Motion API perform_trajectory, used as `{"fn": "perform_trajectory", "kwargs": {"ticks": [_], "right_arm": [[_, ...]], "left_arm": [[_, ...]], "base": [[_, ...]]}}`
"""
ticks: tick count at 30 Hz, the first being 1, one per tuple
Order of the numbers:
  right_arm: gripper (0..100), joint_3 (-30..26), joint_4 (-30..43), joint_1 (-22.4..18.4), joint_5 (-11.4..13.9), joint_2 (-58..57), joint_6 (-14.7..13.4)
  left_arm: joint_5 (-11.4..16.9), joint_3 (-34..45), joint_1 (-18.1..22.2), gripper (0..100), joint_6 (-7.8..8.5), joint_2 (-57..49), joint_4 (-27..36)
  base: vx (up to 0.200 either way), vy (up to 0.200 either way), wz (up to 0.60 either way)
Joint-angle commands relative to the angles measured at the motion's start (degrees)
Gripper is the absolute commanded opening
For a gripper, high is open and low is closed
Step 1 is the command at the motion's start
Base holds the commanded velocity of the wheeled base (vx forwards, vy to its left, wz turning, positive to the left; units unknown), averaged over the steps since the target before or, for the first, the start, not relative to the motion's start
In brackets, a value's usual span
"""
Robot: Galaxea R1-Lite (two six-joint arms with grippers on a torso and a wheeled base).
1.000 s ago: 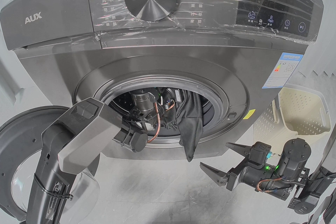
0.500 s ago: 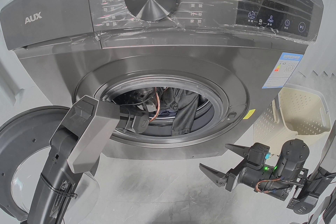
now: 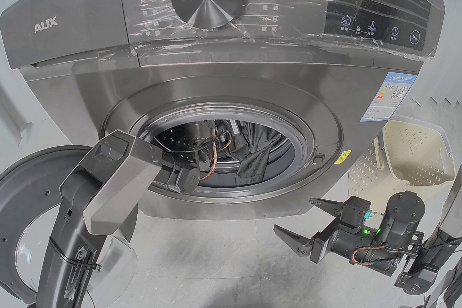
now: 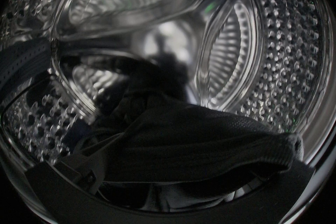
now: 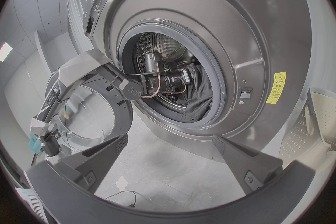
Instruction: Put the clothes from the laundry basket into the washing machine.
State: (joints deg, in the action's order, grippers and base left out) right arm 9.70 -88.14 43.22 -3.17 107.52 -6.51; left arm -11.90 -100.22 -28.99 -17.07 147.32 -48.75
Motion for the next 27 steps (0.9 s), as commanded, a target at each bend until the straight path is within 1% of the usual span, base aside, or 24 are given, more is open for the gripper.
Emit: {"fn": "perform_trajectory", "kwargs": {"ticks": [1,4,5,6,8,9,10,12,14,18,19,27], "right_arm": [[100,0.0,0.0,0.0,0.0,-0.1,0.0],[100,0.0,0.0,0.0,0.0,-0.1,0.0],[100,0.0,0.0,0.0,0.0,-0.1,0.0],[100,0.0,0.0,0.0,0.0,-0.2,0.0],[100,0.0,0.0,0.0,0.0,-0.1,0.0],[100,0.0,0.0,0.0,0.0,-0.1,0.0],[100,0.0,0.0,0.0,0.0,0.0,0.0],[100,0.0,0.0,0.1,0.0,0.1,0.0],[100,0.0,0.0,0.1,-0.1,0.1,0.0],[100,0.0,0.0,0.1,0.0,0.2,0.0],[100,0.0,0.0,0.1,0.0,0.2,0.0],[100,0.0,0.0,0.5,0.0,0.4,0.0]], "left_arm": [[0.8,8.0,-0.5,100,-0.77,-4.2,1.4],[2.6,10.7,-1.7,100,-0.69,-4.8,1.5],[2.6,10.7,-1.7,100,-0.69,-4.8,1.5],[3.7,12.6,-2.6,100,-0.42,-5.1,1.5],[4.7,14.3,-3.3,100,0.81,-5.2,1.4],[4.8,14.4,-3.3,100,0.89,-5.2,1.4],[5.7,15.5,-3.7,100,2.39,-4.9,1.1],[5.9,15.7,-4.2,100,3.36,-4.3,0.9],[5.9,15.4,-4.6,100,3.62,-3.4,0.8],[5.9,14.9,-4.8,100,3.62,-2.8,0.8],[5.9,14.6,-4.8,0,3.62,-2.8,0.8],[5.8,12.4,-4.8,0,3.27,-2.0,-1.3]], "base": [[0.0,0.0,0.0],[0.0,0.0,0.0],[0.0,0.0,0.0],[0.0,0.0,0.0],[0.0,0.0,0.0],[0.0,0.0,0.0],[0.0,0.0,0.0],[0.0,0.0,0.0],[0.0,0.0,0.0],[0.0,0.0,0.0],[0.0,0.0,0.0],[0.0,0.0,0.0]]}}
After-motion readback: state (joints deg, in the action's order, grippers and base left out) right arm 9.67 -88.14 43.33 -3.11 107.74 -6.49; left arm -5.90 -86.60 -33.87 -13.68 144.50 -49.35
